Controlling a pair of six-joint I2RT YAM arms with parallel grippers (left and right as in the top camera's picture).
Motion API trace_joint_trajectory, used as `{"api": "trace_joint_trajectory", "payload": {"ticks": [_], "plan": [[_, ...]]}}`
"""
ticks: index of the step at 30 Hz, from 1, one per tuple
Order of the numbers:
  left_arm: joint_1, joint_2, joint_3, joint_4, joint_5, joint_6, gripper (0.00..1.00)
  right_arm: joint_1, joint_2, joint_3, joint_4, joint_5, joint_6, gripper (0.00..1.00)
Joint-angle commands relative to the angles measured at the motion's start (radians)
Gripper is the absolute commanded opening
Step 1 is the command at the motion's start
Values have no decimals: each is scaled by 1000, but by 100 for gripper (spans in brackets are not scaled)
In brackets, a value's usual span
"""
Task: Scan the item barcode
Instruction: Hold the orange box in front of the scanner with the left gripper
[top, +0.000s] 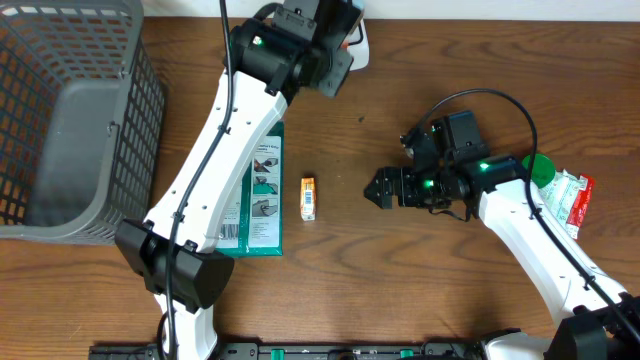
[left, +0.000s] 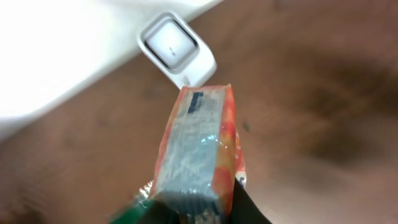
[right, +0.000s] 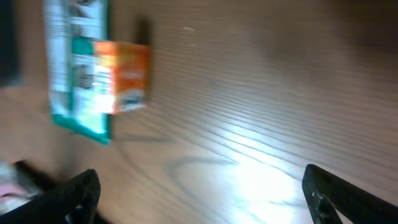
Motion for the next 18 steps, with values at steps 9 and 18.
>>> {"api": "trace_joint_trajectory", "payload": {"ticks": [9, 18], "plan": [[-2, 97, 6, 272, -93, 403, 7, -1, -9, 6, -16, 185, -15, 99], [1, 337, 6, 510, -192, 592, 7, -1, -9, 6, -16, 185, -15, 99]]}}
